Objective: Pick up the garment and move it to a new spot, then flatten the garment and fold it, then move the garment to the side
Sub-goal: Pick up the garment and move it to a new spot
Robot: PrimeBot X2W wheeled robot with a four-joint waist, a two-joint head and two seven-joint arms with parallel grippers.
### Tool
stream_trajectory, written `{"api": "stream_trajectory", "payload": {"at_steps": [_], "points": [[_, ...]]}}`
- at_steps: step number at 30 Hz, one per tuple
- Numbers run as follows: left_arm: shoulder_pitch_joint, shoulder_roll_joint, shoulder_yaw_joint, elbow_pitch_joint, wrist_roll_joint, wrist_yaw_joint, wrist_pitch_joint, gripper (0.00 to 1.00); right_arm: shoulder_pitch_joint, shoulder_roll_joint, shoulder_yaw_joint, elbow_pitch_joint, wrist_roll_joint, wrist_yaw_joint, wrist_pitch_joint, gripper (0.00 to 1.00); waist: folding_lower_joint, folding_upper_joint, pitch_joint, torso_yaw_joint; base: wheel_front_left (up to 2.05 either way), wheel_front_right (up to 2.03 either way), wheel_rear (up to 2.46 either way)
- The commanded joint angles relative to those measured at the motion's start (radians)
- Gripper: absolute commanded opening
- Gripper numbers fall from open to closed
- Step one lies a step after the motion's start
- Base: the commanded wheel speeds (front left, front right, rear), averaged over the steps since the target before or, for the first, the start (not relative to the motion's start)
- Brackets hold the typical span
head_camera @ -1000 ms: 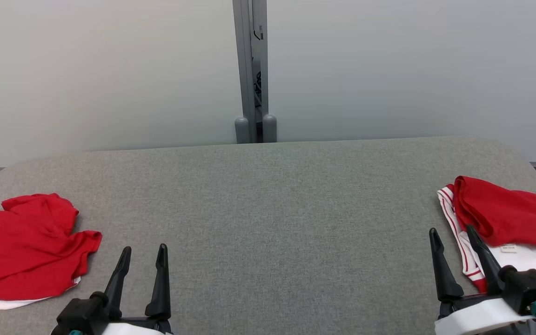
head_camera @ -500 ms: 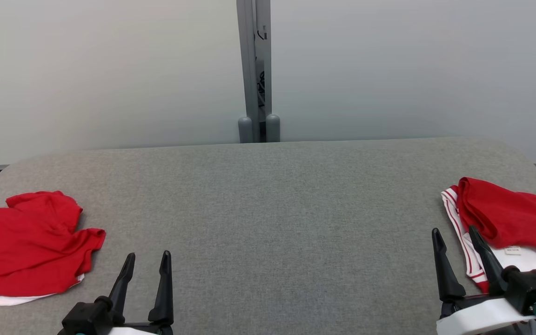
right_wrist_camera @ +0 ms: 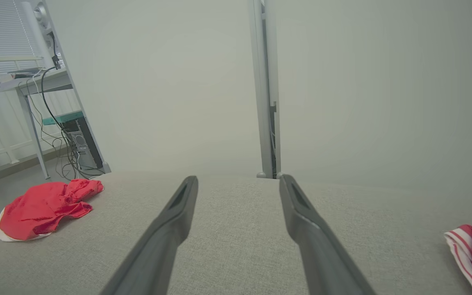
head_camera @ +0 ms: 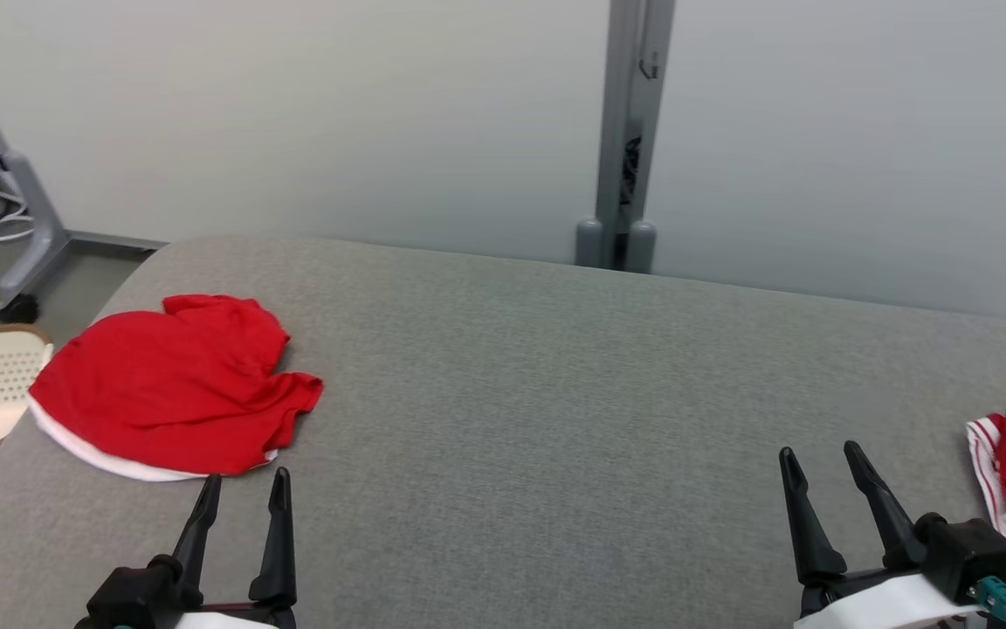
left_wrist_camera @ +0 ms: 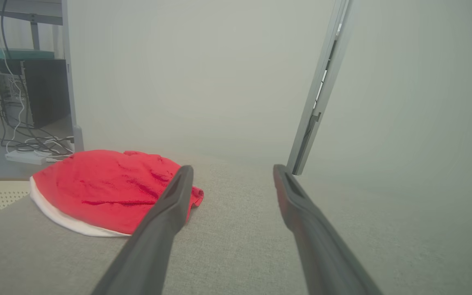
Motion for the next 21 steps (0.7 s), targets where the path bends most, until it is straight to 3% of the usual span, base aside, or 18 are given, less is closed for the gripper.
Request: {"api": "stream_trajectory", "payload": {"at_steps": [1, 10, 21], "points": [[0.008, 0.003, 0.020, -0.001, 0.013, -0.007, -0.003, 1.00, 0.002, -0.005, 0.008, 0.006, 0.013, 0.000, -0.001, 1.00, 0.0000, -0.0001, -0.009, 0.089, 0.00, 0.00, 0.00], [0.008, 0.004, 0.041, 0.002, 0.043, -0.032, -0.003, 1.00, -0.001, -0.005, 0.030, 0.008, 0.048, 0.000, -0.001, 1.00, 0.0000, -0.0001, -0.016, 0.229, 0.00, 0.00, 0.00], [0.005, 0.004, 0.074, -0.035, 0.014, -0.012, -0.004, 1.00, -0.093, -0.006, 0.112, 0.049, 0.042, 0.000, -0.001, 1.00, 0.0000, -0.0001, 0.031, 0.275, 0.00, 0.00, 0.00]]}}
